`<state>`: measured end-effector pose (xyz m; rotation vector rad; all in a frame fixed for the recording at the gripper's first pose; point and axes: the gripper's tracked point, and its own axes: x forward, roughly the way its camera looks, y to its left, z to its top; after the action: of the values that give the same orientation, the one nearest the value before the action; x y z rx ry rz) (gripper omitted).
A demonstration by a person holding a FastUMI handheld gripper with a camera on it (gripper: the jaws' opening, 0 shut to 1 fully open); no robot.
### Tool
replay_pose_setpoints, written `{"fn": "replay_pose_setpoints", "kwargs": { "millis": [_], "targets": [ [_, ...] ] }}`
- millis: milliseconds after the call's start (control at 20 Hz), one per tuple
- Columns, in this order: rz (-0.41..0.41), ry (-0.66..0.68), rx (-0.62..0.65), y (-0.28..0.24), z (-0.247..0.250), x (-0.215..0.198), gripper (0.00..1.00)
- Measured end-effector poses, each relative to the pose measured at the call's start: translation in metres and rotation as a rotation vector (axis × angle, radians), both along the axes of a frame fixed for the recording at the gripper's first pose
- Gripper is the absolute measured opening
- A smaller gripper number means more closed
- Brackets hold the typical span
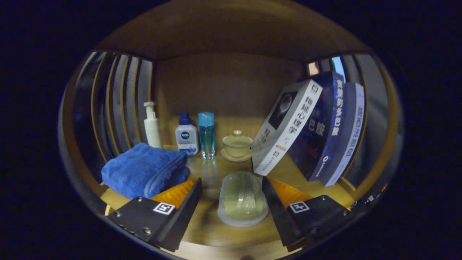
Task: Pull open the drawer, take out the items inside it, and place them on the countertop above the cabinet.
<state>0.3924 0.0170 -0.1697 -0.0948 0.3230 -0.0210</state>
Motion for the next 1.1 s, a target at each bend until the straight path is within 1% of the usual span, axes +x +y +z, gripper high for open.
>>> {"fn": "replay_pose_setpoints", "kwargs": {
  "millis": [100, 300, 450, 600, 750, 850, 950, 1100],
  "targets": [
    [0.003, -0.041, -0.002, 0.003, 0.029, -0.022, 0.99],
    [0.016, -0.112, 0.039, 0.003, 0.083, -0.079, 0.99],
    [0.013, -0.128, 0.078, -0.001, 0.107, -0.127, 0.99],
    [0.042, -0.146, 0.086, -0.002, 0.126, -0.178, 0.99],
    [0.051, -0.154, 0.082, -0.004, 0.127, -0.231, 0.99],
    [0.069, -0.147, 0.075, -0.004, 0.119, -0.264, 0.99],
    [0.084, -0.148, 0.037, -0.008, 0.107, -0.295, 0.99],
    [0.087, -0.149, 0.008, -0.012, 0.084, -0.329, 0.99]
  ]
}}
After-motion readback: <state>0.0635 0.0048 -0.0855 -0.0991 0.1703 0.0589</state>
